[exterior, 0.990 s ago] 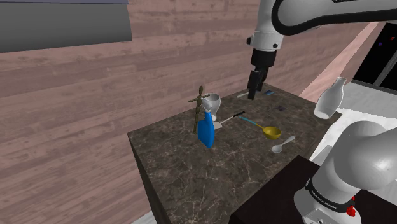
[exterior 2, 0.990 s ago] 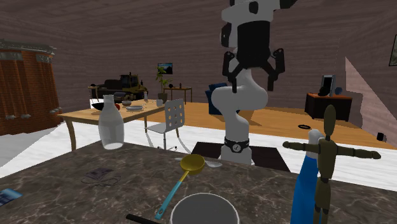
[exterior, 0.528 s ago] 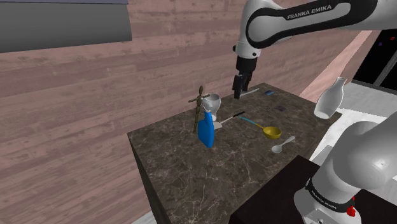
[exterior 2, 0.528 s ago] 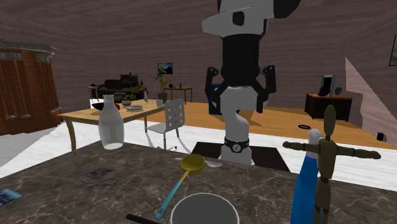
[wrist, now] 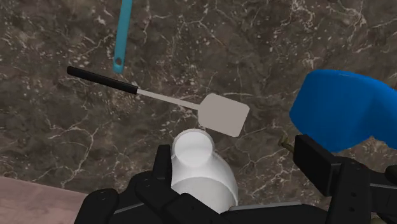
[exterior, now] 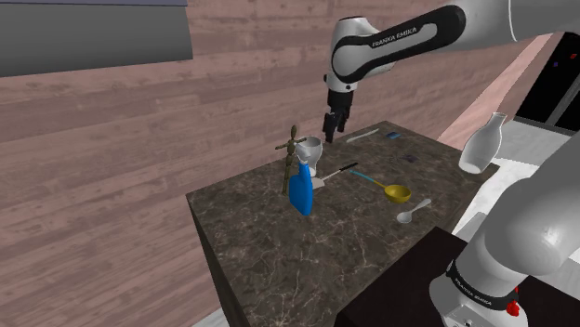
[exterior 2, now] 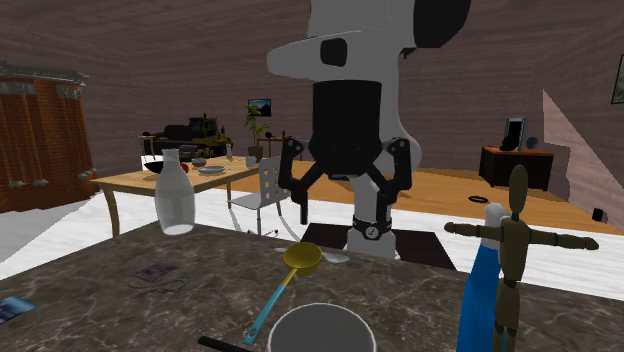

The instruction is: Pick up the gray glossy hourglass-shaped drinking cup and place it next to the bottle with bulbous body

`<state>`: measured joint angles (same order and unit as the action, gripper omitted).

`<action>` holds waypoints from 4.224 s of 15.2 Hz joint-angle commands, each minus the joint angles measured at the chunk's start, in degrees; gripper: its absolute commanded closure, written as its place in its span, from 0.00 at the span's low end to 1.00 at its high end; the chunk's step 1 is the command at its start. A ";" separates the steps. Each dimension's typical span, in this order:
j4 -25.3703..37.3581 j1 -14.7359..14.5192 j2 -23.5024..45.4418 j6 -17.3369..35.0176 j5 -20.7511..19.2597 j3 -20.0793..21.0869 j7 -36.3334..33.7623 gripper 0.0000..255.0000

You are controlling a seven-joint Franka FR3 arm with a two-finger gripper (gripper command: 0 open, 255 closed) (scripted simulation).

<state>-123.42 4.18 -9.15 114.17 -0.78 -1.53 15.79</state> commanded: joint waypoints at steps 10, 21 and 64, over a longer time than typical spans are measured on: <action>20.05 1.61 23.20 4.70 -1.38 -1.52 2.55 0.00; 17.33 1.77 25.58 9.80 -1.33 -1.57 2.59 0.00; 33.23 1.68 20.66 -10.99 -1.28 -1.59 3.29 1.00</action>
<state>-90.67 5.88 11.73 103.88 -2.06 -3.13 19.08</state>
